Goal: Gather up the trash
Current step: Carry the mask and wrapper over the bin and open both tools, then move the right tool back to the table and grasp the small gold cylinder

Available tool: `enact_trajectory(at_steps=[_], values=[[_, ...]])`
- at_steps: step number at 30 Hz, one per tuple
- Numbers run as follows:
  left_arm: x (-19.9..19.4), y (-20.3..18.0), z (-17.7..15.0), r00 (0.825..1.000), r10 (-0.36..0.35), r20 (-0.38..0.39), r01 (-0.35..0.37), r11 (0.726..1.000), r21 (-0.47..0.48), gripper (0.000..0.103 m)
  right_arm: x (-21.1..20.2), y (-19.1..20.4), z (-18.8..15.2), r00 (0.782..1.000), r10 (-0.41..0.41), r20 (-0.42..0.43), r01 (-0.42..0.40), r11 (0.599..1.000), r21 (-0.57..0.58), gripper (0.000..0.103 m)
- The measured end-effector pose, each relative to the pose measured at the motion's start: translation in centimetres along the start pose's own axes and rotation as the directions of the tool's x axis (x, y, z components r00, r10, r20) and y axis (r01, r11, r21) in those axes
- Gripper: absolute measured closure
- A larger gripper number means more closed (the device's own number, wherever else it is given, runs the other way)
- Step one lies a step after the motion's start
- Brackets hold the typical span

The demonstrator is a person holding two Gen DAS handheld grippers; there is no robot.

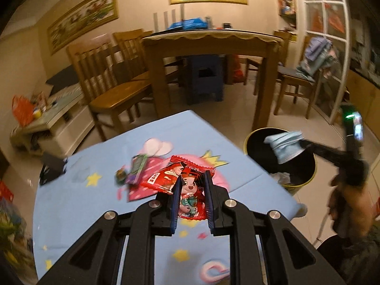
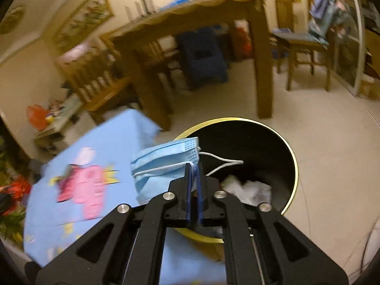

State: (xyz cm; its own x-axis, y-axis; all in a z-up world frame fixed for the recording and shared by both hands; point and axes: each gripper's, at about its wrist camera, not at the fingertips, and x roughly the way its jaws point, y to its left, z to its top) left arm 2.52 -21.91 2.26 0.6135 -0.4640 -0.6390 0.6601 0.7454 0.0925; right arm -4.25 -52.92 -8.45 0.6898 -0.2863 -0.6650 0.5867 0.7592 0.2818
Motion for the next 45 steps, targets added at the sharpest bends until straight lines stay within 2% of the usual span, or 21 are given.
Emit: enact_trajectory(at_steps=[1, 2, 3, 4, 8, 15, 23, 25, 26, 27, 29, 34, 36, 43, 45], values=[[0.3, -1.1, 0.4, 1.000, -0.009, 0.001, 0.009, 1.000, 0.021, 0.085, 1.3, -1.2, -0.5, 0.999, -0.027, -0.042, 0.028, 0.999, 0.037, 0.075], [0.5, -2.0, 0.6, 1.000, -0.015, 0.004, 0.015, 0.999, 0.035, 0.085, 1.9, -2.0, -0.6, 0.998, -0.016, -0.065, 0.020, 0.997, 0.068, 0.070], [0.8, -2.8, 0.8, 1.000, -0.017, 0.007, 0.017, 0.998, 0.052, 0.085, 2.0, -2.9, -0.5, 0.998, 0.029, -0.062, -0.021, 0.993, 0.115, 0.070], [1.2, -3.4, 1.0, 1.000, -0.017, 0.008, 0.017, 0.998, 0.064, 0.085, 1.9, -3.3, -0.3, 0.998, 0.038, -0.048, -0.032, 0.991, 0.128, 0.070], [3.0, -6.0, 1.6, 0.999, -0.037, -0.005, 0.038, 0.994, 0.107, 0.085, 0.7, -4.8, 0.1, 0.999, 0.033, 0.028, -0.037, 0.988, 0.153, 0.065], [6.4, -10.5, 3.0, 0.997, -0.077, -0.025, 0.080, 0.980, 0.184, 0.085, -0.5, -8.2, 0.4, 0.995, -0.028, 0.092, 0.001, 0.961, 0.278, 0.061], [10.8, -15.9, 5.3, 0.991, -0.131, -0.040, 0.136, 0.956, 0.260, 0.084, -1.2, -10.5, 0.7, 0.989, -0.105, 0.105, 0.063, 0.938, 0.341, 0.059], [12.4, -16.9, 6.3, 0.987, -0.153, -0.057, 0.163, 0.953, 0.256, 0.081, -1.8, -11.4, 0.5, 0.981, -0.149, 0.125, 0.091, 0.920, 0.381, 0.057], [13.2, -17.2, 6.8, 0.982, -0.174, -0.073, 0.187, 0.950, 0.250, 0.071, -2.2, -11.9, 0.5, 0.976, -0.173, 0.135, 0.105, 0.908, 0.405, 0.054], [14.2, -17.7, 7.3, 0.979, -0.183, -0.093, 0.200, 0.949, 0.243, 0.050, -2.5, -12.5, 0.4, 0.971, -0.192, 0.142, 0.114, 0.896, 0.430, 0.053], [15.3, -18.2, 7.7, 0.978, -0.183, -0.096, 0.201, 0.951, 0.234, 0.032, -3.0, -13.1, 0.3, 0.965, -0.213, 0.152, 0.122, 0.881, 0.457, 0.053], [16.1, -18.9, 7.0, 0.973, -0.199, -0.117, 0.223, 0.942, 0.251, 0.032, -4.3, -13.3, 0.2, 0.949, -0.257, 0.184, 0.152, 0.881, 0.448, 0.051], [15.8, -18.6, 6.3, 0.975, -0.191, -0.115, 0.215, 0.941, 0.261, 0.032, -4.3, -13.2, 0.2, 0.949, -0.259, 0.180, 0.159, 0.885, 0.438, 0.049], [14.6, -14.5, 4.5, 0.971, -0.190, -0.142, 0.215, 0.959, 0.185, 0.032, -4.4, -11.5, 0.4, 0.944, -0.274, 0.186, 0.190, 0.908, 0.373, 0.049], [13.8, -13.0, 4.1, 0.972, -0.191, -0.138, 0.212, 0.963, 0.164, 0.025, -4.2, -11.1, 0.6, 0.943, -0.279, 0.181, 0.202, 0.912, 0.356, 0.048]])
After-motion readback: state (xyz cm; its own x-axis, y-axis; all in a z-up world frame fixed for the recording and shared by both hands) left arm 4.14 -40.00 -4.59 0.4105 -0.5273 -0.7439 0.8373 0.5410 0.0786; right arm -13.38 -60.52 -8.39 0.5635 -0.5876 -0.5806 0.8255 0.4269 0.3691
